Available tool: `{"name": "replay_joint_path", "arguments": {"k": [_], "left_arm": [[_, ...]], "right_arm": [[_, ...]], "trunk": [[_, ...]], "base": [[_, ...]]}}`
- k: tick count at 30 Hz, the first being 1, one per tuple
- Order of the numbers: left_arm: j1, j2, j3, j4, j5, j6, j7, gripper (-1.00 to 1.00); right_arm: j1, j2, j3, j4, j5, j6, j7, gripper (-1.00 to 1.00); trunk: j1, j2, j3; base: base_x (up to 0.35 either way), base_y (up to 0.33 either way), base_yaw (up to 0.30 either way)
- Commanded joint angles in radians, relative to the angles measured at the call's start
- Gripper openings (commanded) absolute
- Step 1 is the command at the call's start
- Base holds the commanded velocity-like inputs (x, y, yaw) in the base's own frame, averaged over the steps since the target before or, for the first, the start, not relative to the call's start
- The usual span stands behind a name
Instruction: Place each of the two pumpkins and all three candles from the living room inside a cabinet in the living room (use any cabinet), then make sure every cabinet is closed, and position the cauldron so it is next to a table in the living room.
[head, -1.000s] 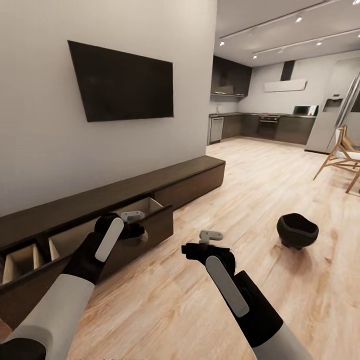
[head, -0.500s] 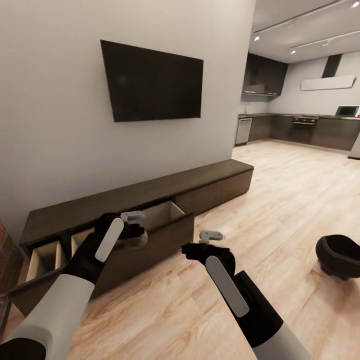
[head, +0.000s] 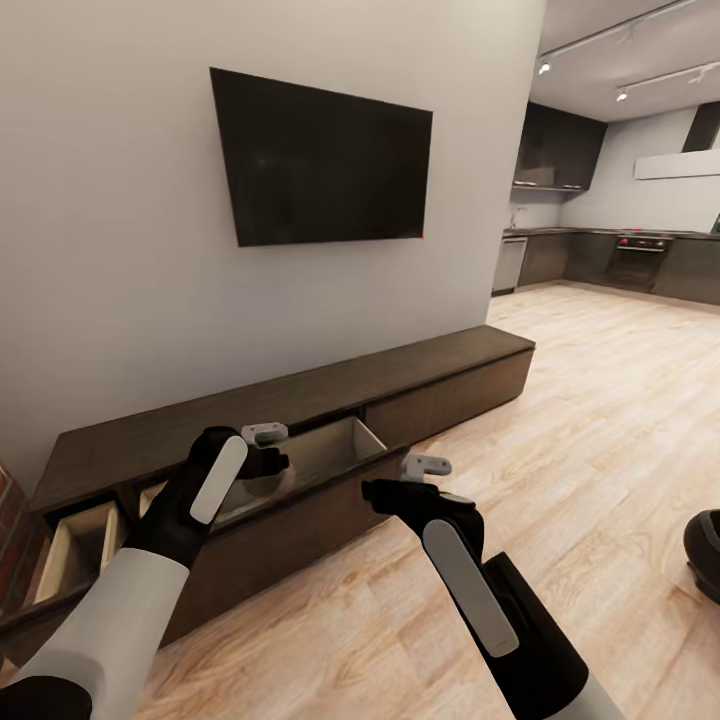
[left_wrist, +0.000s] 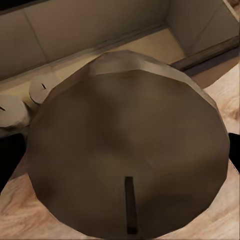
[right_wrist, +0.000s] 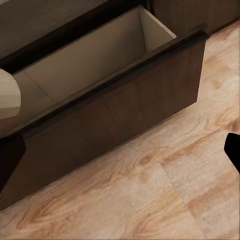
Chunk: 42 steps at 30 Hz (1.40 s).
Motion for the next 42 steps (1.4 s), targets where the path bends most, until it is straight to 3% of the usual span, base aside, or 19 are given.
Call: {"name": "replay_joint_path", "arguments": {"k": [1,5,10,12,13,14,15,16,17,19,27,39,41,42], "left_arm": [[-0.001,0.001,-0.003,-0.001,0.009,0.001,0.011,-1.0],[-0.001,0.001,0.0,0.001,0.011,0.001,0.008,-1.0],[-0.001,0.001,0.001,0.002,0.014,0.001,0.007,-1.0],[0.0,0.001,0.001,0.001,0.015,0.001,0.007,-1.0],[0.0,0.001,0.0,0.001,0.015,0.001,0.006,-1.0],[0.0,0.001,0.001,0.0,0.015,0.001,0.006,-1.0],[-0.001,0.001,0.001,0.0,0.015,0.001,0.006,-1.0],[-0.001,0.001,0.001,0.0,0.015,0.001,0.006,-1.0],[-0.001,0.001,0.001,0.0,0.015,0.001,0.005,-1.0],[-0.001,0.001,0.0,0.001,0.015,0.001,0.006,-1.0],[-0.001,0.001,-0.001,0.001,0.015,0.001,0.006,-1.0],[-0.001,0.0,-0.001,0.002,0.015,0.001,0.009,-1.0],[-0.001,0.0,-0.001,0.004,0.015,0.001,0.008,-1.0],[-0.001,0.0,-0.001,0.005,0.015,0.001,0.008,-1.0]], "right_arm": [[0.002,0.0,-0.001,-0.003,-0.009,0.002,-0.01,1.0],[0.009,-0.002,-0.015,-0.009,-0.009,-0.003,-0.011,1.0],[0.012,-0.004,-0.145,-0.01,-0.01,-0.006,-0.005,1.0],[0.021,-0.009,-0.222,-0.01,-0.012,-0.008,-0.003,1.0],[0.029,-0.011,-0.284,-0.01,-0.014,-0.01,-0.002,1.0],[0.033,-0.012,-0.319,-0.01,-0.015,-0.011,-0.001,1.0],[0.041,-0.012,-0.394,-0.01,-0.018,-0.011,-0.001,1.0],[0.044,-0.013,-0.431,-0.01,-0.019,-0.011,-0.001,1.0],[0.048,-0.013,-0.496,-0.011,-0.021,-0.01,-0.001,1.0],[0.053,-0.013,-0.579,-0.011,-0.022,-0.009,-0.001,1.0],[0.057,-0.012,-0.689,-0.011,-0.022,-0.013,-0.005,1.0],[0.057,-0.01,-0.72,-0.009,-0.024,-0.014,-0.001,1.0],[0.057,-0.008,-0.752,-0.009,-0.024,-0.016,0.0,1.0],[0.057,-0.006,-0.792,-0.009,-0.025,-0.016,0.0,1.0]], "trunk": [[0.0,0.0,-0.001],[0.0,0.0,-0.001],[0.0,0.0,-0.001],[0.0,0.0,-0.001],[0.0,0.0,-0.001],[0.0,0.0,-0.001],[0.0,0.0,-0.001],[0.0,0.0,-0.001],[0.0,0.0,-0.001],[0.0,0.0,-0.001],[0.0,0.0,-0.001],[0.0,0.0,-0.001],[0.0,0.0,-0.001],[0.0,0.0,-0.001]], "base": [[0.314,0.006,0.003],[0.275,0.102,0.001],[0.221,0.177,0.0],[0.112,0.082,0.0],[0.064,0.047,0.0],[0.051,0.037,0.0],[0.033,0.024,0.0],[0.026,0.019,0.0],[0.017,0.012,0.0],[0.009,0.006,0.0],[0.002,0.001,0.0],[0.017,0.0,0.0],[0.078,0.0,0.0],[0.133,0.0,0.0]]}}
